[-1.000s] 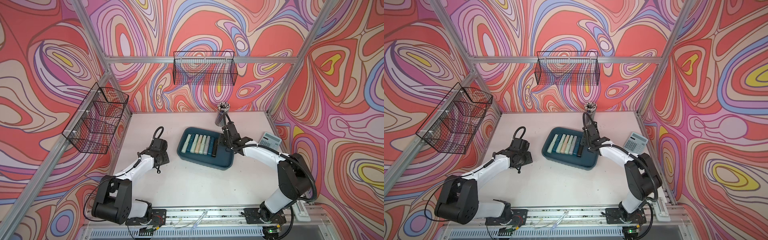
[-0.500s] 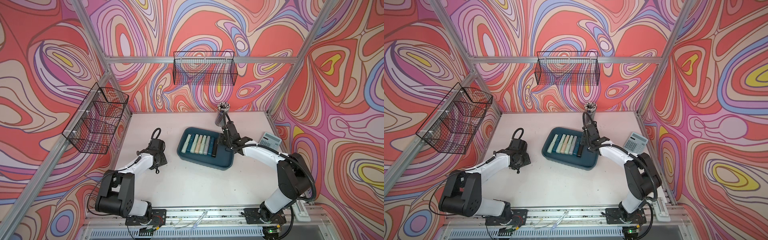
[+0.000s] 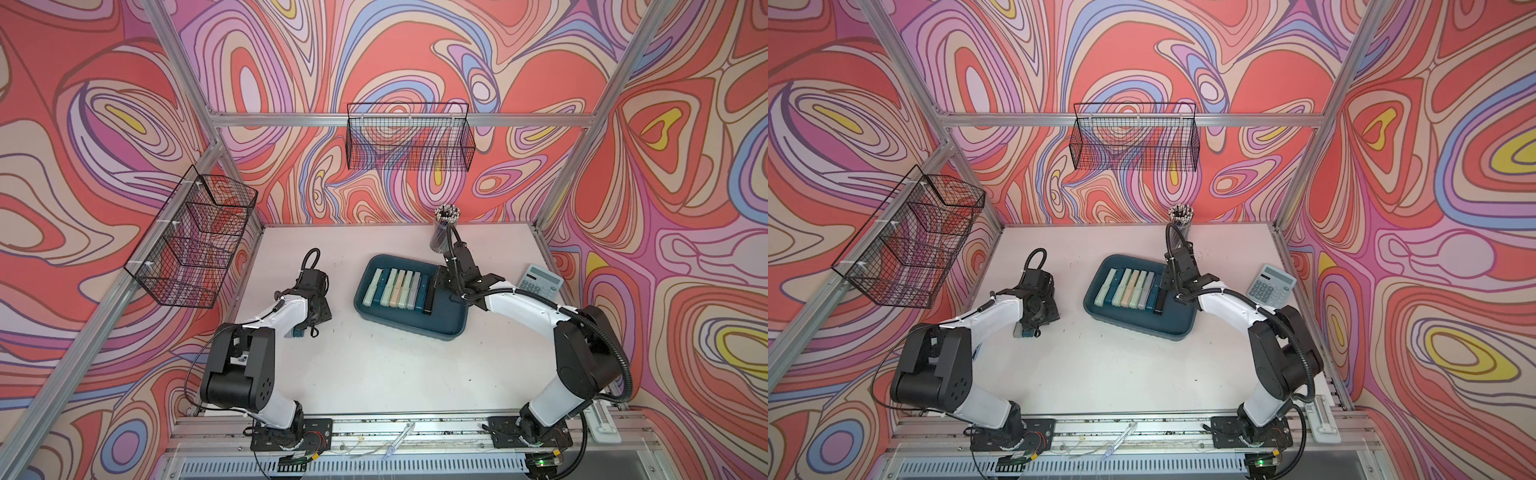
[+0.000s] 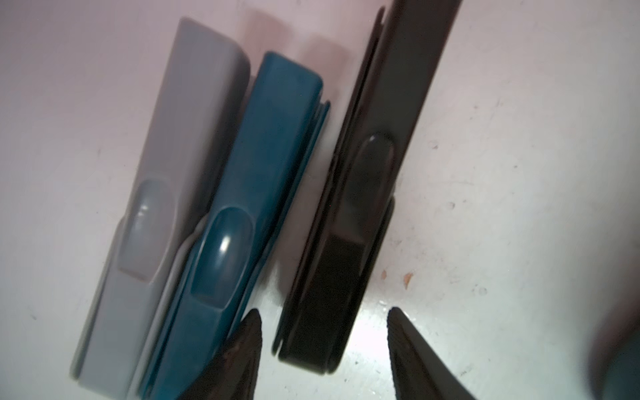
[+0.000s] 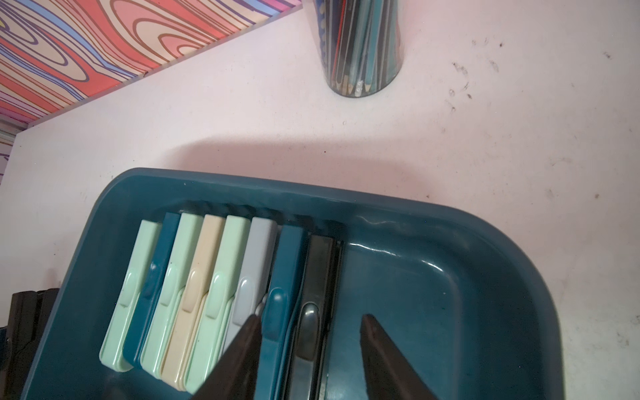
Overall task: Put the pruning pliers into the storage box
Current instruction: Pick up the pruning pliers from the center of the board.
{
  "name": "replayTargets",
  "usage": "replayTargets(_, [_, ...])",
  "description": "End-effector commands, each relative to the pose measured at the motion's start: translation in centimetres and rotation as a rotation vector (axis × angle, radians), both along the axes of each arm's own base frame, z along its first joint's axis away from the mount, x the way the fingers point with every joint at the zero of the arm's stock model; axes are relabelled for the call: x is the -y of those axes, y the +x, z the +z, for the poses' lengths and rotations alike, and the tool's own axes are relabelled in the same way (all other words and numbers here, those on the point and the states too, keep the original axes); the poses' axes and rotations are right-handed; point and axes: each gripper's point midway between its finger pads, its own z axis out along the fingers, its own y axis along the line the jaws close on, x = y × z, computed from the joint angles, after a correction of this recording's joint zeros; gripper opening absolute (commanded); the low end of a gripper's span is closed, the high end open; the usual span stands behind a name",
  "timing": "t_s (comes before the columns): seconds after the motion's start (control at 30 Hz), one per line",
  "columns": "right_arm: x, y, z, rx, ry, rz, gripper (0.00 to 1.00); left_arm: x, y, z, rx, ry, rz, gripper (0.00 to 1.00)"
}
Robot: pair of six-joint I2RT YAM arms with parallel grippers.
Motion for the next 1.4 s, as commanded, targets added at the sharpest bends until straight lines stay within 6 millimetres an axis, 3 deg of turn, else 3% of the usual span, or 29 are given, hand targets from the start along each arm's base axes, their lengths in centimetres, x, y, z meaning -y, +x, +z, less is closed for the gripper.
replayTargets(0.0, [0.7, -0.1, -0.1, -0.004, -0.029, -0.027, 0.49, -0.3, 0.9, 0.2, -0.012, 0.022, -0.018, 0.56])
replayTargets(0.37, [7.4, -2.1, 0.5, -0.04, -0.12, -0.138, 0.48, 0.2, 2.5, 0.0, -0.029, 0.017, -0.054, 0.45])
replayTargets(0.53, [9.2, -3.6, -1.4, -0.11, -0.134, -0.152, 0.49, 0.5, 3.0, -0.1, -0.035, 0.006, -0.064, 0.41])
replayTargets(0.83, [9.3, -4.6, -4.9, -0.174, -0.102, -0.153, 0.46, 1.2, 3.6, 0.2, -0.019, -0.018, -0.084, 0.23])
replayTargets(1.13, [8.3, -4.5, -6.3, -0.18, -0.025, -0.151, 0.15, 1.6, 3.8, 2.6, 0.03, 0.007, -0.124, 0.17])
replayTargets(1.37, [7.9, -4.2, -5.5, -0.164, 0.022, -0.164, 0.03, 3.3, 4.6, 5.7, 0.072, 0.011, -0.193, 0.14])
